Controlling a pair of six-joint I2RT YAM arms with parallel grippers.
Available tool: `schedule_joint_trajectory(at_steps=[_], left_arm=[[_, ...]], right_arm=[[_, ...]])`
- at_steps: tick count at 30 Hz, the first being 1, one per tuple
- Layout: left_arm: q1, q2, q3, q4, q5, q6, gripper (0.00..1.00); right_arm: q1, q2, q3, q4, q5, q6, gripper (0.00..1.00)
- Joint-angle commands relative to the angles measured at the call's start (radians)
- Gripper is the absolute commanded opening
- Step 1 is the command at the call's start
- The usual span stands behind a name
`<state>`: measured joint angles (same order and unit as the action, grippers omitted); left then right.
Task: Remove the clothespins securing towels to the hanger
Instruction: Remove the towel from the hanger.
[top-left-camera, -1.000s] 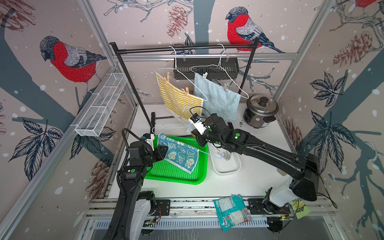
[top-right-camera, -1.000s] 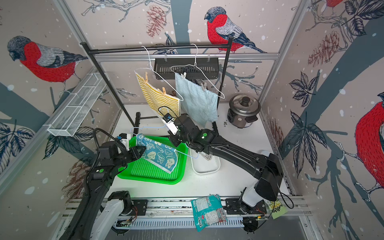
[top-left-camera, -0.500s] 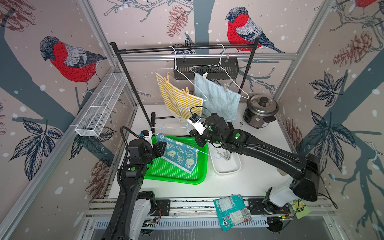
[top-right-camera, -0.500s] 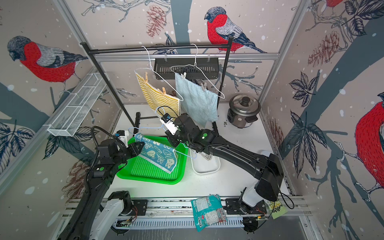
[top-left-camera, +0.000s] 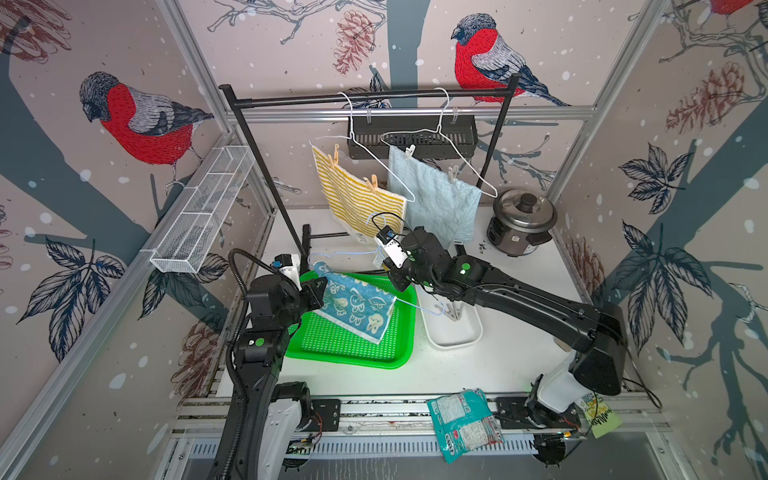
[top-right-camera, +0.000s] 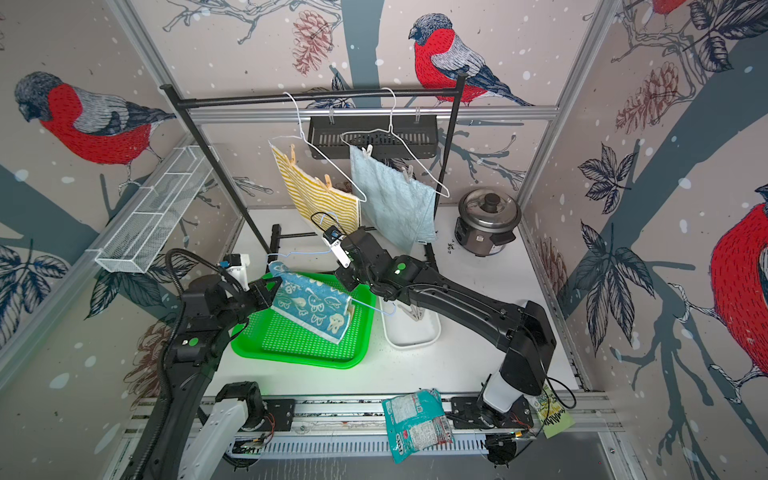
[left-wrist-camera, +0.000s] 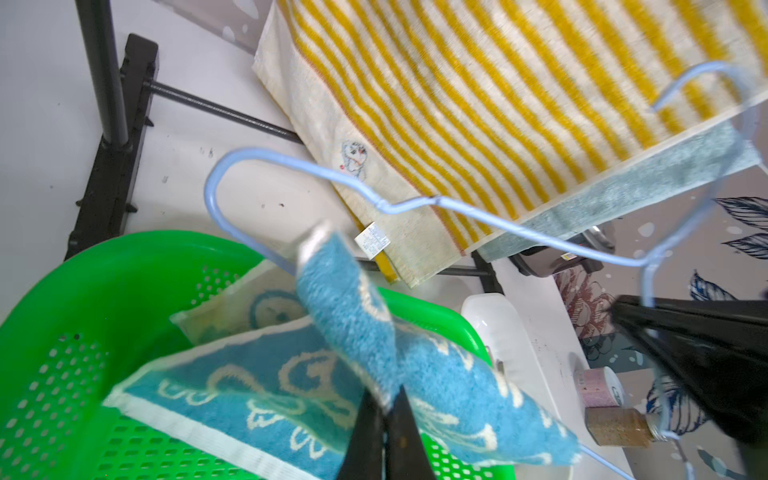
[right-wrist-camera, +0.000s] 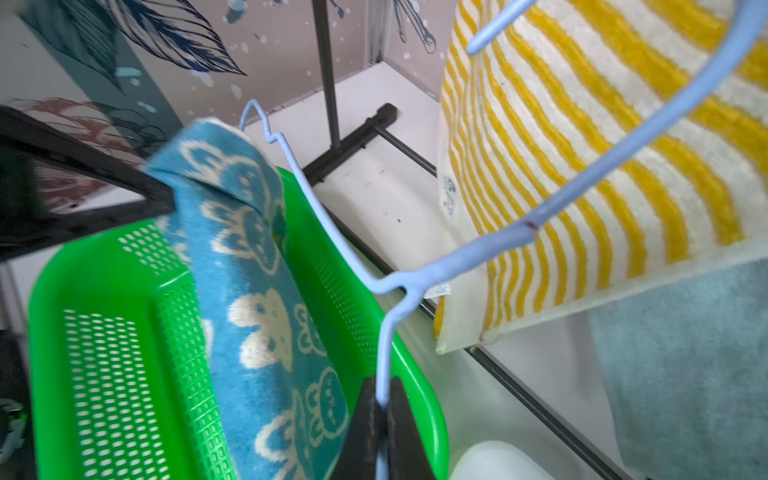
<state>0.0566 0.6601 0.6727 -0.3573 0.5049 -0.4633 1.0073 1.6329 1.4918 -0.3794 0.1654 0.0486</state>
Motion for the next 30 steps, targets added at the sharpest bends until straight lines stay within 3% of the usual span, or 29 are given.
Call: schedule_joint_trajectory(at_steps=[1, 5, 10, 18, 24, 30], left_arm=[[0.001, -0.014, 0.052, -0.083, 0.053, -0.001, 0.00], [0.001, -0.030, 0.110, -0.114, 0.058, -0.029, 0.00], [0.002, -0.079, 0.216, -0.065, -0.080, -0.051, 0.00], [0.000, -0.062, 0.466, -0.015, -0.190, 0.036, 0.00], [0.001, -0.028, 0.577, 0.050, -0.191, 0.062, 0.00], [0.000, -0.001, 0.597, 0.093, -0.139, 0.048, 0.00]], right_arm=[[0.006, 0.024, 0.020, -0.059, 0.173, -0.018, 0.00], [0.010, 0.053, 0.044, -0.101, 0.220, -0.019, 0.00], [0.020, 0.050, 0.034, -0.108, 0.237, -0.016, 0.00], [0.024, -0.029, -0.024, -0.071, 0.203, -0.009, 0.00], [0.024, -0.067, -0.055, -0.055, 0.178, 0.011, 0.00], [0.029, -0.131, -0.105, -0.026, 0.157, 0.008, 0.00]])
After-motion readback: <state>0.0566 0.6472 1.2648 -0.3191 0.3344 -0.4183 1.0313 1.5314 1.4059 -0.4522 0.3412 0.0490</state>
